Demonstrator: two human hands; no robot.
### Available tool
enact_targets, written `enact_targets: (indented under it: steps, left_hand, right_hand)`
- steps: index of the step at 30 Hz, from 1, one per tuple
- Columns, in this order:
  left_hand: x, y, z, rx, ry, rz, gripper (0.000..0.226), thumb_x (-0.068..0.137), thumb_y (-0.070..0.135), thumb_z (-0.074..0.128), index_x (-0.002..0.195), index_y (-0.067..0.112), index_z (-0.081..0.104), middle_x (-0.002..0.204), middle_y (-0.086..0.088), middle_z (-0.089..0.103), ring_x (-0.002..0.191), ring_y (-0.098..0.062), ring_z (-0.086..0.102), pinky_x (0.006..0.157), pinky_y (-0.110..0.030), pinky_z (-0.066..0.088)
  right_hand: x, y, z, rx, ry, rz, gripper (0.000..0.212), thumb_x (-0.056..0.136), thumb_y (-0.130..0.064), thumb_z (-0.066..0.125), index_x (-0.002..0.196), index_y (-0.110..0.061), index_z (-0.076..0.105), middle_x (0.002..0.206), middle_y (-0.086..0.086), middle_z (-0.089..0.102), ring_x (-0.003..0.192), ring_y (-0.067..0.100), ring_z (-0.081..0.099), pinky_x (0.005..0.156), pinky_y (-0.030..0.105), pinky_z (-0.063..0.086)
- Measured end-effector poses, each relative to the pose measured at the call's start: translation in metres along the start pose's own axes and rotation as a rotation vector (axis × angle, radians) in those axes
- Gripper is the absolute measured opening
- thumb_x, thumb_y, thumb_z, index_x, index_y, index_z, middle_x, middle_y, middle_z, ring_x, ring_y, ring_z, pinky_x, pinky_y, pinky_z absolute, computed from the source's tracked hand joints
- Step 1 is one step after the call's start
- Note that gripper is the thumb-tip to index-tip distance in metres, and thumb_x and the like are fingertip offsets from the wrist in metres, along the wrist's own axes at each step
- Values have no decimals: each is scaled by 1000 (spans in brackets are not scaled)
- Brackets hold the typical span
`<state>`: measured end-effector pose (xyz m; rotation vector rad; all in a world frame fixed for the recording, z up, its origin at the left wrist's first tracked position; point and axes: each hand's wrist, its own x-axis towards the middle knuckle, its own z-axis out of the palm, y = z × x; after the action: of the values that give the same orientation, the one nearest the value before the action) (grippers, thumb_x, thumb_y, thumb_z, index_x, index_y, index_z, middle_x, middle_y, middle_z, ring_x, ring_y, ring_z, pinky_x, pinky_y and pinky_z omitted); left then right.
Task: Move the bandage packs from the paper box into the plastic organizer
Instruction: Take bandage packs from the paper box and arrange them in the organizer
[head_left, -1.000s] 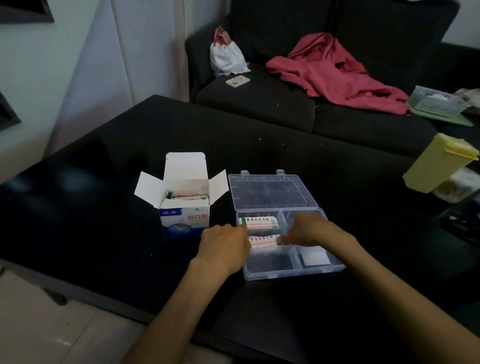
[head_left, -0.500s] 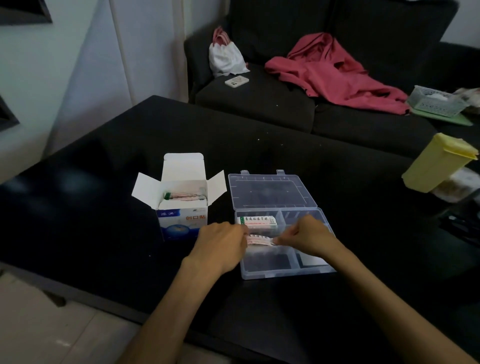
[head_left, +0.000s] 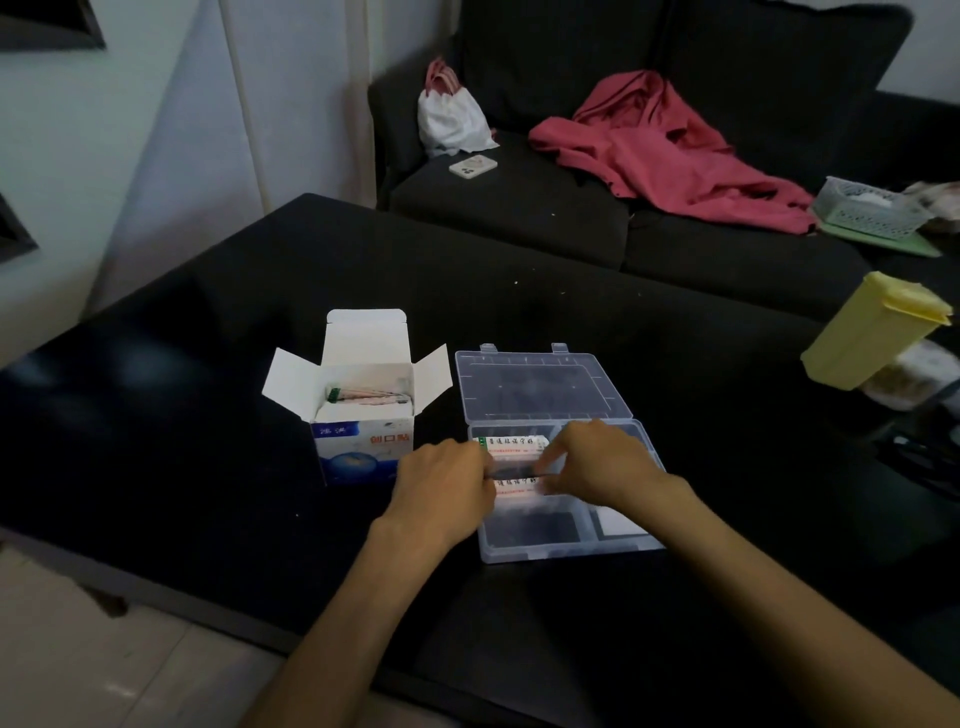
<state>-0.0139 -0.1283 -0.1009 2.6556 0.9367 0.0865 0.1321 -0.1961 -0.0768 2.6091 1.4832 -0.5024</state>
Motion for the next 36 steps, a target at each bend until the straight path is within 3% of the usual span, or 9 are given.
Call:
enact_targets:
  steps: [9,12,17,22,25,28,31,34,36]
  left_hand:
    - [-6,-7,-5,48,-89,11,31,102,31,31,121,31,55,111,-2,64,95,-20,59,72,-32,42]
    - [-11,-6,-8,48,-125,34,34,103,32,29,133,33,46,115,-3,62,97,-20,58,75,-32,43]
    - [-10,-6,-8,-144,-148,-21,34,103,28,30,131,29,50,108,-1,66,90,-18,64,87,-40,50]
    - [-18,0,-18,-222,-135,1,33,102,29,36,131,33,50,90,3,70,65,-11,68,76,-29,53]
    - [-32,3,-34,-184,127,23,26,98,36,47,120,31,58,81,8,68,64,-5,63,72,-25,52]
    - [-50,-6,-54,-212,753,21,11,91,29,60,94,22,67,69,12,59,59,1,54,55,-10,37]
    - [-56,-38,-60,-205,1067,-134,20,90,27,56,102,16,68,100,0,67,91,-10,58,69,-24,45]
    - [-51,-72,-59,-348,833,-387,41,92,22,54,133,22,53,144,1,44,133,-19,36,104,-41,38]
    - [-48,-85,-59,-639,625,-469,53,93,16,55,143,25,39,151,0,34,135,-21,35,109,-43,34]
  right_hand:
    - [7,16,-13,294,-151,93,14,81,-16,70,94,-19,73,107,2,68,94,17,64,89,33,53]
    - [0,22,-9,381,-160,69,12,83,-12,69,81,-24,69,114,-1,61,105,16,57,94,29,47]
    - [-1,21,3,384,-102,52,11,85,-16,67,82,-27,66,134,3,51,121,20,48,99,32,40]
    - [-7,24,-1,370,-55,80,8,85,-18,67,86,-26,66,124,1,58,110,16,54,91,29,44]
    - [-21,17,-21,362,4,87,11,88,-20,63,97,-26,65,116,1,63,100,14,59,89,32,50]
    - [-39,-14,-48,447,200,-113,17,90,-22,60,105,-29,64,105,-7,65,89,4,61,79,25,54]
    - [-49,-66,-65,524,426,-388,20,92,-20,58,108,-31,63,94,-19,59,83,-6,56,66,11,45]
    - [-31,-110,-67,454,400,-555,22,93,-19,57,112,-25,65,104,-11,65,87,-3,58,75,13,48]
    - [-5,-125,-64,299,274,-537,21,92,-21,58,111,-19,67,108,-1,67,93,7,62,82,24,51]
